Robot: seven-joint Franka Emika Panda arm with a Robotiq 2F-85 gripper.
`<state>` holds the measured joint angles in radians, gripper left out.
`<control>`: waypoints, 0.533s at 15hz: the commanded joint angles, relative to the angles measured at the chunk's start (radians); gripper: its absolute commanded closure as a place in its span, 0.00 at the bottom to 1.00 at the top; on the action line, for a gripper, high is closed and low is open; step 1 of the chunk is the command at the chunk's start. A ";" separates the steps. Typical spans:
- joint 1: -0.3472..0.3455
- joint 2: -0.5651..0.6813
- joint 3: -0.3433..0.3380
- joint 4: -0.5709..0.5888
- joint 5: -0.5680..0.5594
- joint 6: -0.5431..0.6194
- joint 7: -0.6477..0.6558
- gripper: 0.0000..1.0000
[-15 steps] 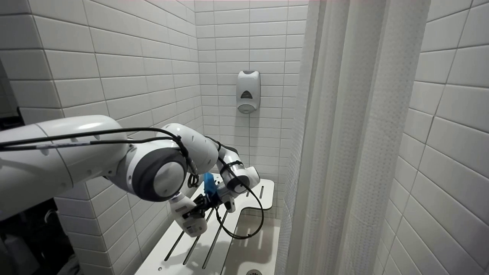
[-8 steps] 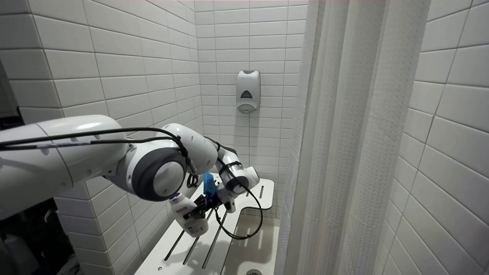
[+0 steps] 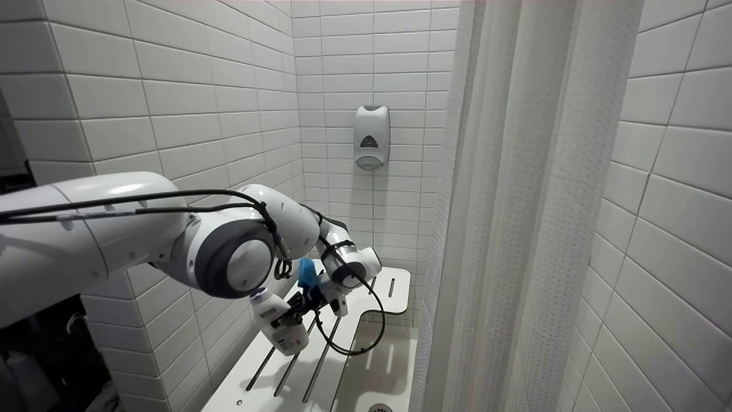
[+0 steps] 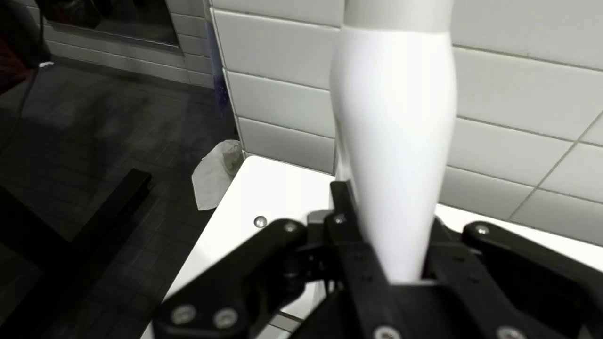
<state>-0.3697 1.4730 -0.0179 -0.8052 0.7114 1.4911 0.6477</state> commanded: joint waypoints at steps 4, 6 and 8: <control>-0.015 0.002 -0.008 -0.017 -0.007 0.100 0.117 0.95; -0.020 0.003 -0.013 -0.024 -0.010 0.124 0.151 0.95; -0.027 0.003 -0.013 -0.029 -0.014 0.128 0.176 0.95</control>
<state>-0.3902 1.4763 -0.0336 -0.8343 0.7107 1.6125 0.7712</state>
